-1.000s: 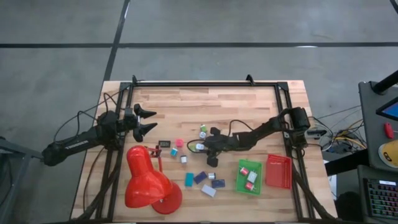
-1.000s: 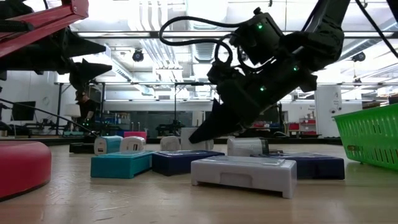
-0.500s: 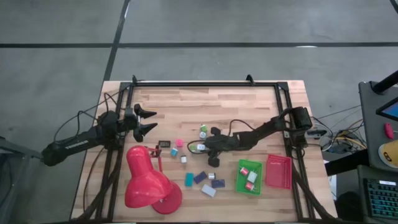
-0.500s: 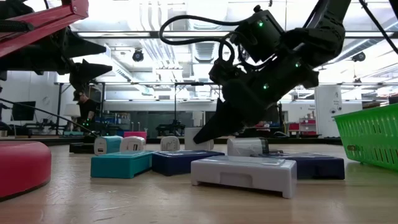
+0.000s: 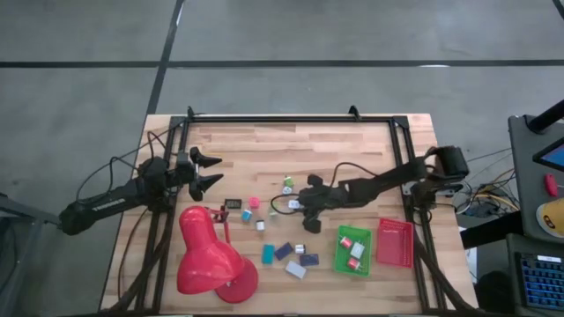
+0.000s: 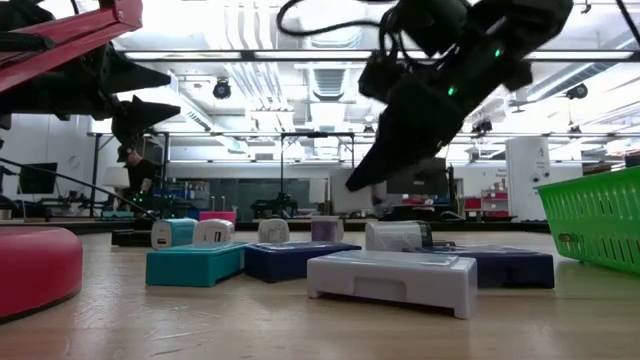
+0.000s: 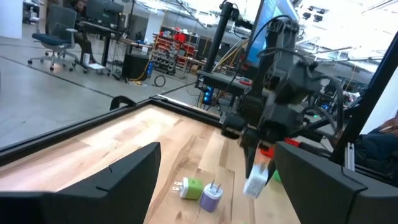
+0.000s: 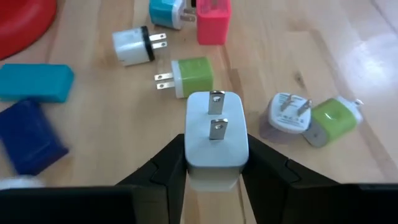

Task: Pick & Place Office items
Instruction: Put the white charger adapter into the green basket

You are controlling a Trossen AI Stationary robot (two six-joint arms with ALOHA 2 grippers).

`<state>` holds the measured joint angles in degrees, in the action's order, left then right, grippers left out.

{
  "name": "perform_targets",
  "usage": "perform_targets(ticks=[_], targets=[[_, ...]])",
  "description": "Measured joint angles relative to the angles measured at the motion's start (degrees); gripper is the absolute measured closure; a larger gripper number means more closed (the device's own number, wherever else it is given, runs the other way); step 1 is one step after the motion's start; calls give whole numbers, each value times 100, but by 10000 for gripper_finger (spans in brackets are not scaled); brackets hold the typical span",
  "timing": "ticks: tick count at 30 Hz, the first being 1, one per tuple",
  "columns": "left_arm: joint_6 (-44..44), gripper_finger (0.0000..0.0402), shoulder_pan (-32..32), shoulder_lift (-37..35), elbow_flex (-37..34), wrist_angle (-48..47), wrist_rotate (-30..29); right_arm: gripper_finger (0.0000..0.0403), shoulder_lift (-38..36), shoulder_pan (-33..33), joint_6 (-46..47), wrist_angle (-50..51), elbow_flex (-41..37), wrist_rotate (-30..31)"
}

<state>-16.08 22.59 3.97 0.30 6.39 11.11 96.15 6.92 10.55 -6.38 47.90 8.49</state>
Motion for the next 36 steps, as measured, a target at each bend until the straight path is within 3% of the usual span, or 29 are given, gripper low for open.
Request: perform_targets(ticks=[11, 21, 27, 36], targets=[[1, 82, -1, 4, 1, 0, 0, 278, -1584, 314, 161, 1936, 11, -192], [2, 82, 0, 7, 2, -6, 0, 278, -2690, 698, 1364, 3566, 13, -1711], [2, 82, -2, 5, 0, -4, 0, 278, -2959, 1102, 1707, 4176, 13, -2240], [1, 82, -1, 7, 0, -4, 0, 278, -2800, 1888, 1799, 4437, -151, -2077]])
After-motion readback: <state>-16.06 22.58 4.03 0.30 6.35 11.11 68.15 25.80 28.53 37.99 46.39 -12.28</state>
